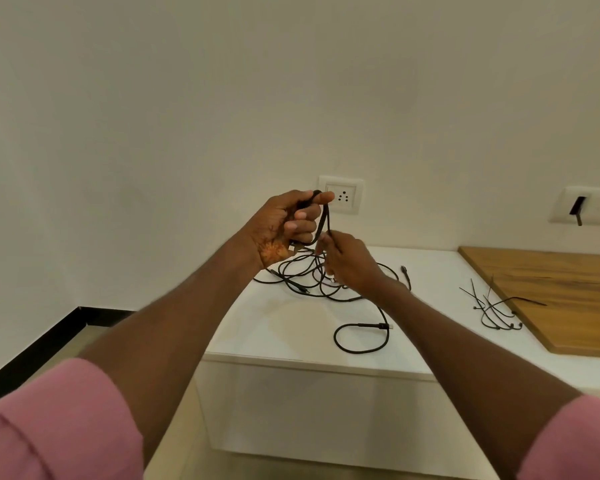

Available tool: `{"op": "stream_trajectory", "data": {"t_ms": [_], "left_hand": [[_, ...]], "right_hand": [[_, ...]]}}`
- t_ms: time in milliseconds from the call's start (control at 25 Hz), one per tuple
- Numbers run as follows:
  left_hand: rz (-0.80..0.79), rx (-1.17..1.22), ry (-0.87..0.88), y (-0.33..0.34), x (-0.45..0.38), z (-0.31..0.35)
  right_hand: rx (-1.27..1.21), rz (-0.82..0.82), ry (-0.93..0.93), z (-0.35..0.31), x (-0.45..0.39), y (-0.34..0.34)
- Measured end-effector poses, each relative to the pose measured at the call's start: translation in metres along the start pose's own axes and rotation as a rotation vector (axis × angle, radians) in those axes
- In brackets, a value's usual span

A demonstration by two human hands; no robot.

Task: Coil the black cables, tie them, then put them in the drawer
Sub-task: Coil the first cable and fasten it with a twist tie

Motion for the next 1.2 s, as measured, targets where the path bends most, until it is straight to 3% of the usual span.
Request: {"op": "stream_trajectory", "data": {"t_ms": [160, 320, 440, 520, 680, 920, 1040, 1200], "left_hand": [[0.246, 0.026, 0.132, -0.008, -0.003, -0.001], [0.32, 0.094, 0.229, -0.016, -0.007, -0.002], [0.461, -0.297, 0.227, -0.027, -0.007, 0.001], [0.494, -0.597, 0.216, -0.034, -0.002, 0.0], [0.475, -0.73, 0.164, -0.037, 0.006, 0.003], [0.315, -1.028, -0.062, -0.045, 0.012, -0.009], [0.213, -0.93, -0.211, -0.042, 0.015, -0.013], [0.068, -0.582, -0.272, -0.028, 0.014, -0.006]], "right_hand": [[0.238, -0.202, -0.059, 0.001, 0.007, 0.018], [0.382, -0.316, -0.14, 0.0, 0.008, 0.028], [0.373, -0.349, -0.219, -0.01, 0.011, 0.032], [0.33, -0.256, -0.271, -0.02, 0.009, 0.028], [0.08, -0.059, -0.263, -0.03, 0.0, 0.004], [0.119, 0.152, -0.299, -0.029, -0.003, -0.014], [0.129, 0.24, -0.299, -0.028, -0.004, -0.025], [0.086, 0.315, -0.217, -0.019, -0.005, -0.032]]}}
Point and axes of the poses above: each hand's wrist, its own x-axis away from the middle knuckle, its own y-axis out of the palm, z = x × y, the point moved 4 cm from there along -x, towards the middle knuckle, and after that the axes turned 10 degrees about -x, right-handed, at the moved point
